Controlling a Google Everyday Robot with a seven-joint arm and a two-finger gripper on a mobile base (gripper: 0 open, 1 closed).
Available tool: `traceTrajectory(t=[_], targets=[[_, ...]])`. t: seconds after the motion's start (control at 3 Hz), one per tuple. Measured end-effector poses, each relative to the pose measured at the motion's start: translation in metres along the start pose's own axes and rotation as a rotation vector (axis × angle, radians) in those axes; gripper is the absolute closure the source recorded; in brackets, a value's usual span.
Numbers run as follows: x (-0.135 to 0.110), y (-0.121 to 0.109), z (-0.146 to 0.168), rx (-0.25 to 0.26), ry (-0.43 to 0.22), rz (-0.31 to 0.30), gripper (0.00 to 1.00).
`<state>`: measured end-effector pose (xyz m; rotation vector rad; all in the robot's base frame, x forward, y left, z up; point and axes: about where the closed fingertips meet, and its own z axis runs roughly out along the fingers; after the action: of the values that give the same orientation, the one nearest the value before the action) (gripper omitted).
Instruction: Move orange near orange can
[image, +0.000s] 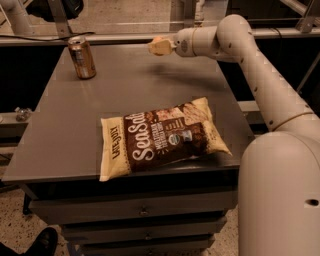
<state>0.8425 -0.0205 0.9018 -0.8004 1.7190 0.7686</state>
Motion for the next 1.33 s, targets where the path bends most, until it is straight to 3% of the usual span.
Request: traceTrajectory(t=[0.33, 0.67, 1.0, 1.33], targets=[[-0.021, 0.05, 0.016, -0.128, -0.004, -0.074, 1.0], [-0.034, 0.097, 0.032, -0.214, 0.032, -0.188, 1.0], [-0.036, 0.135, 0.051, -0.256, 0.088, -0.298, 1.0], [-0.029, 0.153, 0.072, -0.257, 0.133, -0.362, 1.0]])
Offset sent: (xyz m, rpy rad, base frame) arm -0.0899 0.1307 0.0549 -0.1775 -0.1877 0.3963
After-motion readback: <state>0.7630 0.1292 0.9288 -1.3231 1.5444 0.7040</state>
